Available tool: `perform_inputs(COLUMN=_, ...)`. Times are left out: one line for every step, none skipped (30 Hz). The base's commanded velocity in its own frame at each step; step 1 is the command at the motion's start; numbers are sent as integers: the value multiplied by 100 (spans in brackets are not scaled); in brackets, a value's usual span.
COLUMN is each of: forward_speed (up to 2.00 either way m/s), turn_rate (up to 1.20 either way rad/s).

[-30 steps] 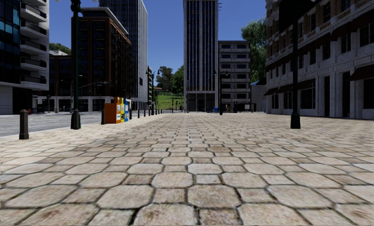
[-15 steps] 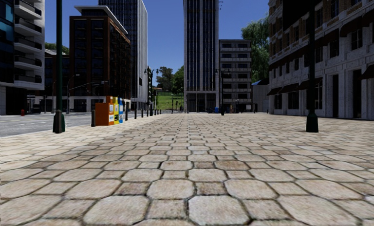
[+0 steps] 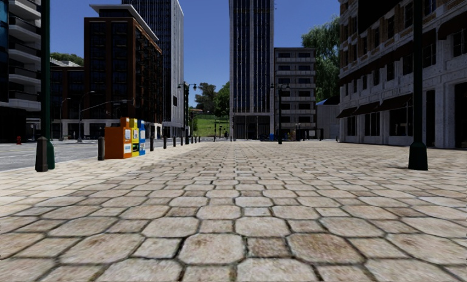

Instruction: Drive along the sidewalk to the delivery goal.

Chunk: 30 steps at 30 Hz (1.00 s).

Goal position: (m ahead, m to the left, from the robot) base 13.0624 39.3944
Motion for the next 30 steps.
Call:
perform_inputs(forward_speed=200, turn_rate=0)
perform_inputs(forward_speed=200, turn_rate=0)
perform_inputs(forward_speed=200, turn_rate=0)
perform_inputs(forward_speed=200, turn_rate=0)
perform_inputs(forward_speed=200, turn_rate=0)
perform_inputs(forward_speed=200, turn_rate=0)
perform_inputs(forward_speed=200, turn_rate=0)
perform_inputs(forward_speed=200, turn_rate=0)
perform_inputs(forward_speed=200, turn_rate=0)
perform_inputs(forward_speed=200, turn_rate=0)
perform_inputs(forward_speed=200, turn_rate=0)
perform_inputs(forward_speed=200, turn_rate=0)
perform_inputs(forward_speed=200, turn_rate=0)
perform_inputs(forward_speed=200, turn_rate=0)
perform_inputs(forward_speed=200, turn_rate=0)
perform_inputs(forward_speed=200, turn_rate=0)
perform_inputs(forward_speed=200, turn_rate=0)
perform_inputs(forward_speed=200, turn_rate=0)
perform_inputs(forward_speed=200, turn_rate=0)
perform_inputs(forward_speed=200, turn_rate=0)
perform_inputs(forward_speed=200, turn_rate=0)
perform_inputs(forward_speed=200, turn_rate=0)
perform_inputs(forward_speed=200, turn_rate=0)
perform_inputs(forward_speed=200, turn_rate=0)
perform_inputs(forward_speed=200, turn_rate=0)
perform_inputs(forward_speed=200, turn_rate=0)
perform_inputs(forward_speed=200, turn_rate=0)
perform_inputs(forward_speed=200, turn_rate=0)
perform_inputs(forward_speed=200, turn_rate=0)
perform_inputs(forward_speed=200, turn_rate=0)
